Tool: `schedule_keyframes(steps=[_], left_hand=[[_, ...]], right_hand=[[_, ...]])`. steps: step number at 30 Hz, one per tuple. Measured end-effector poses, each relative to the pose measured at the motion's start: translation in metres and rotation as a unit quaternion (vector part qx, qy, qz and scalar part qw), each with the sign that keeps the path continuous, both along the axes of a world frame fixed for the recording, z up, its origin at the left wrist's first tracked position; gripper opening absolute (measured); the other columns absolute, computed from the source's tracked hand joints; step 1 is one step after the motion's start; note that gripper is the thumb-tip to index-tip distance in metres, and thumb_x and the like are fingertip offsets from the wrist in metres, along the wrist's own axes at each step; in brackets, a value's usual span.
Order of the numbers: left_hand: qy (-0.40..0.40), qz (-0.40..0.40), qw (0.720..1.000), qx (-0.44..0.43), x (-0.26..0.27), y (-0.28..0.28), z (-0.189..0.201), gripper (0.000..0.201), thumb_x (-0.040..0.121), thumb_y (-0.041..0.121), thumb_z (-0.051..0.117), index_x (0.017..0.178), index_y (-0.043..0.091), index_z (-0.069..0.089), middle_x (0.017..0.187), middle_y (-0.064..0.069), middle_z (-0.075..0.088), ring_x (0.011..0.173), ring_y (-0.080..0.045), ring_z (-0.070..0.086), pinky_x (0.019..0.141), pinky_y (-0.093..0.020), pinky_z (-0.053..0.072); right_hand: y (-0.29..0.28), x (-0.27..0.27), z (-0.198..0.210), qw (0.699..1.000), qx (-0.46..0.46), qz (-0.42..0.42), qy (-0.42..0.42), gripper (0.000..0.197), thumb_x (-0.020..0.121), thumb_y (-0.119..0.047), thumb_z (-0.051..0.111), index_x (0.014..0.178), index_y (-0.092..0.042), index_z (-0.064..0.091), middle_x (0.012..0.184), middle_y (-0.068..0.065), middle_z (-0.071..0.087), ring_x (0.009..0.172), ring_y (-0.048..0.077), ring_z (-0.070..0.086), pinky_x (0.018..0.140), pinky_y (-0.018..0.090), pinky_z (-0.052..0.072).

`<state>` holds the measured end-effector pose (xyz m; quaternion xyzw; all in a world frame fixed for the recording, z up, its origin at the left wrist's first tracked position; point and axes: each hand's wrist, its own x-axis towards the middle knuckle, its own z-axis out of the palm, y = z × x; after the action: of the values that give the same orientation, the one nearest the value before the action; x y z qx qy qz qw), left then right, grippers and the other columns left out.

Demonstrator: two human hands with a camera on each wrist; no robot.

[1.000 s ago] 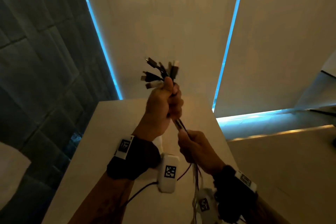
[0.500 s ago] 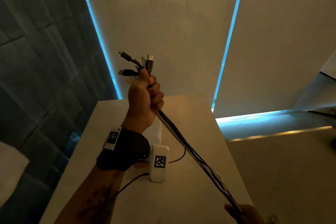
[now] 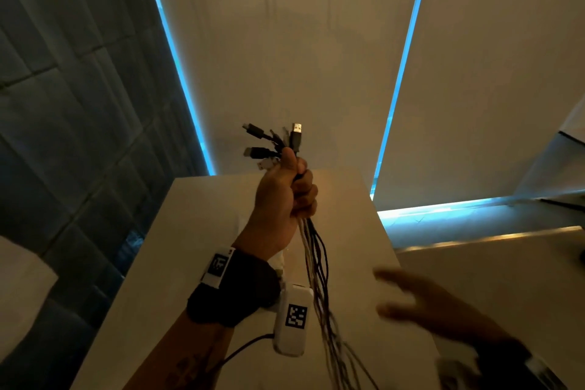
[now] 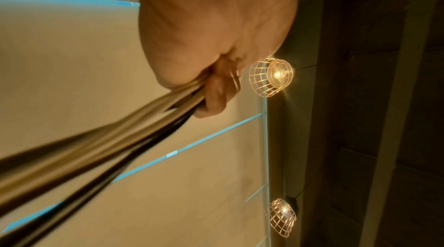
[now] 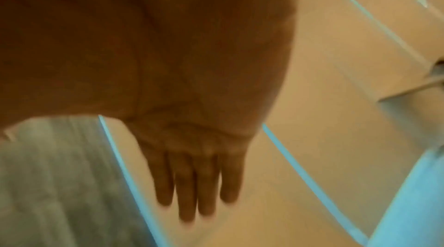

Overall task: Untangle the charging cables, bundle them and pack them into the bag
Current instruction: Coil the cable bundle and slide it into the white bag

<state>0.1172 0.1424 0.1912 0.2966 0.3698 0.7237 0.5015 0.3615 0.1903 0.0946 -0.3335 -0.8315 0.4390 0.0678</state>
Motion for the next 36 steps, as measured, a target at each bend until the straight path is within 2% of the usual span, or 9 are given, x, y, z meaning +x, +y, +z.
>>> schedule_keyframes(steps=[5, 8, 13, 17, 21, 25, 29, 32, 36], left_hand=[[-0.018, -0.010, 1.000, -0.004, 0.019, 0.001, -0.003, 0.040, 0.098, 0.044, 0.032, 0.072, 0.016, 0.042, 0.058, 0.002, 0.044, 0.044, -0.010, 0.038, 0.044, -0.020, 0.032], [-0.033, 0.034, 0.999, 0.002, 0.002, -0.001, 0.003, 0.041, 0.100, 0.043, 0.031, 0.068, 0.019, 0.040, 0.049, 0.008, 0.033, 0.035, -0.004, 0.025, 0.036, -0.016, 0.020], [-0.031, 0.077, 0.996, -0.020, -0.028, -0.013, 0.004, 0.043, 0.100, 0.046, 0.029, 0.067, 0.020, 0.040, 0.044, 0.010, 0.027, 0.032, -0.003, 0.020, 0.036, -0.014, 0.013], [-0.002, 0.056, 0.997, -0.044, -0.018, -0.021, -0.009, 0.044, 0.100, 0.047, 0.026, 0.070, 0.019, 0.042, 0.045, 0.009, 0.027, 0.033, -0.004, 0.019, 0.039, -0.015, 0.012], [0.000, 0.014, 0.999, -0.040, -0.010, -0.027, -0.011, 0.039, 0.100, 0.042, 0.030, 0.076, 0.017, 0.049, 0.051, 0.008, 0.029, 0.039, -0.005, 0.023, 0.043, -0.021, 0.014], [-0.021, 0.017, 0.998, -0.050, 0.009, -0.018, -0.015, 0.038, 0.100, 0.039, 0.032, 0.078, 0.013, 0.049, 0.055, 0.004, 0.035, 0.045, -0.007, 0.032, 0.044, -0.020, 0.030], [-0.034, 0.044, 0.998, -0.041, -0.003, -0.013, -0.012, 0.040, 0.097, 0.041, 0.035, 0.071, 0.013, 0.043, 0.058, 0.000, 0.041, 0.047, -0.012, 0.041, 0.047, -0.022, 0.040], [-0.025, 0.051, 0.998, -0.039, -0.021, -0.017, -0.008, 0.044, 0.098, 0.045, 0.033, 0.068, 0.014, 0.042, 0.053, 0.000, 0.038, 0.049, -0.016, 0.045, 0.049, -0.026, 0.043], [-0.047, 0.053, 0.997, -0.028, -0.039, -0.019, -0.003, 0.044, 0.099, 0.045, 0.030, 0.067, 0.017, 0.041, 0.046, 0.006, 0.029, 0.037, -0.008, 0.031, 0.040, -0.020, 0.032]], right_hand=[[-0.013, -0.106, 0.039, 0.966, -0.086, 0.027, 0.241, 0.048, 0.081, -0.070, 0.050, 0.103, -0.030, 0.064, 0.099, -0.004, 0.068, 0.090, 0.011, 0.064, 0.080, 0.025, 0.052], [-0.031, -0.118, 0.007, 0.924, -0.243, 0.021, 0.296, 0.059, 0.078, -0.074, 0.051, 0.063, -0.018, 0.051, 0.055, 0.004, 0.043, 0.046, 0.018, 0.039, 0.045, 0.027, 0.036], [-0.032, -0.065, -0.070, 0.904, -0.393, -0.025, 0.168, 0.060, 0.085, -0.072, 0.036, 0.055, -0.020, 0.039, 0.051, -0.001, 0.030, 0.044, 0.015, 0.024, 0.048, 0.030, 0.020], [-0.012, -0.042, -0.087, 0.970, -0.186, 0.099, -0.124, 0.061, 0.083, -0.070, 0.028, 0.062, -0.025, 0.063, 0.073, -0.009, 0.064, 0.081, 0.013, 0.066, 0.085, 0.022, 0.046], [0.006, -0.062, -0.053, 0.992, -0.094, -0.038, 0.071, 0.072, 0.081, -0.081, 0.023, 0.094, -0.034, 0.076, 0.110, -0.017, 0.070, 0.109, -0.005, 0.059, 0.106, 0.030, 0.040], [-0.014, -0.115, 0.016, 0.938, -0.216, -0.010, 0.270, 0.057, 0.095, -0.060, 0.026, 0.109, -0.025, 0.068, 0.109, -0.006, 0.072, 0.106, 0.012, 0.066, 0.092, 0.027, 0.051], [-0.034, -0.141, 0.031, 0.917, -0.263, -0.018, 0.300, 0.063, 0.092, -0.063, 0.031, 0.066, -0.012, 0.057, 0.055, 0.003, 0.044, 0.047, 0.018, 0.040, 0.049, 0.030, 0.032], [-0.034, -0.147, 0.028, 0.901, -0.304, 0.005, 0.309, 0.051, 0.090, -0.062, 0.035, 0.059, -0.021, 0.037, 0.056, -0.001, 0.024, 0.046, 0.013, 0.018, 0.048, 0.031, 0.014], [-0.036, -0.146, 0.019, 0.909, -0.307, 0.050, 0.278, 0.051, 0.091, -0.063, 0.038, 0.063, -0.020, 0.034, 0.057, 0.001, 0.022, 0.044, 0.014, 0.018, 0.042, 0.022, 0.020]])
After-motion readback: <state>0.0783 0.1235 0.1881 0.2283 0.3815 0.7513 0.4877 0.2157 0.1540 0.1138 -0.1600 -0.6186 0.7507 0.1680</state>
